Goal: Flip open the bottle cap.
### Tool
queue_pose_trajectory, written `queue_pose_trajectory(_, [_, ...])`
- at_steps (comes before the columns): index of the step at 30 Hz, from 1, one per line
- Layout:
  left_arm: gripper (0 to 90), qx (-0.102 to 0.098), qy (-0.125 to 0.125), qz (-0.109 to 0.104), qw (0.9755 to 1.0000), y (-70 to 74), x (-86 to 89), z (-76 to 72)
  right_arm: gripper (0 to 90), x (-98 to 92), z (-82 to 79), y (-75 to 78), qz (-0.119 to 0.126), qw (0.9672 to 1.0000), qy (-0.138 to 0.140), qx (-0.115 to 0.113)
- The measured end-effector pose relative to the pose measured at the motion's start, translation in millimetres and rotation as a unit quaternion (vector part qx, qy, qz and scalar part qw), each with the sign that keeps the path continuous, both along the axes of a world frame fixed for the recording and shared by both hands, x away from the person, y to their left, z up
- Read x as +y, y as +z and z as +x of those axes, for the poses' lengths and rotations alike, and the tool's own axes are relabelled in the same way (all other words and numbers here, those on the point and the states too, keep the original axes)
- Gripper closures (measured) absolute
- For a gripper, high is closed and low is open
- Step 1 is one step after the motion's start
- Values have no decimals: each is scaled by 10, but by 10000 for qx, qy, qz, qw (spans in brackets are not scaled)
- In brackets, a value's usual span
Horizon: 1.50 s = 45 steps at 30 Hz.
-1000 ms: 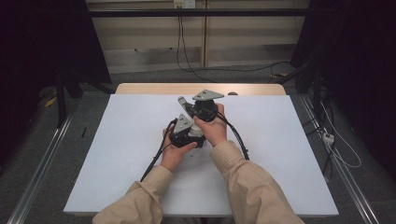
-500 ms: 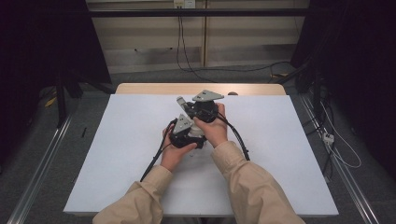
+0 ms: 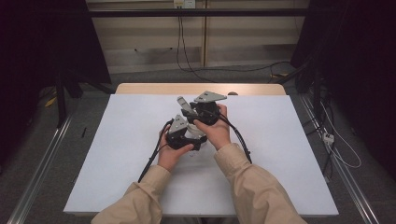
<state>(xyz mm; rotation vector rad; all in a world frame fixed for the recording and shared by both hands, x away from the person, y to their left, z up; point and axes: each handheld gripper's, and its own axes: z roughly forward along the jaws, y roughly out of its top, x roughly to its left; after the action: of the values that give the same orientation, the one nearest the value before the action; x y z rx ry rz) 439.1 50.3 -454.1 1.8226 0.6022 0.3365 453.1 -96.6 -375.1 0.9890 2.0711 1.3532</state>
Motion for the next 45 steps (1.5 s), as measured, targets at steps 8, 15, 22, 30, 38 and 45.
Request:
queue_pose_trajectory(8, [86, -59, 39, -58, 10000, 70, 124, -82, 423, -183, -29, 70, 122, 9997, -225, 3])
queue_pose_trajectory(15, [86, -39, 78, -97, 9999, 115, 244, -163, 302, -294, -118, 39, 294, 9992, -247, 140])
queue_pose_trajectory(22, [86, -27, 108, -166, 9998, 177, 374, -271, 222, -417, -308, -8, 349, 9992, -154, 149])
queue_pose_trajectory(30, [87, -103, 49, -86, 9999, 219, 480, -405, 173, -595, -550, -72, 383, 9991, -116, 111])
queue_pose_trajectory(38, [90, -83, 73, -169, 9998, 218, 624, -492, 150, -821, -731, -226, 377, 9988, -214, 223])
queue_pose_trajectory(45, [89, -108, 45, -163, 9998, 233, 724, -558, 141, -958, -867, -361, 387, 9985, -239, 299])
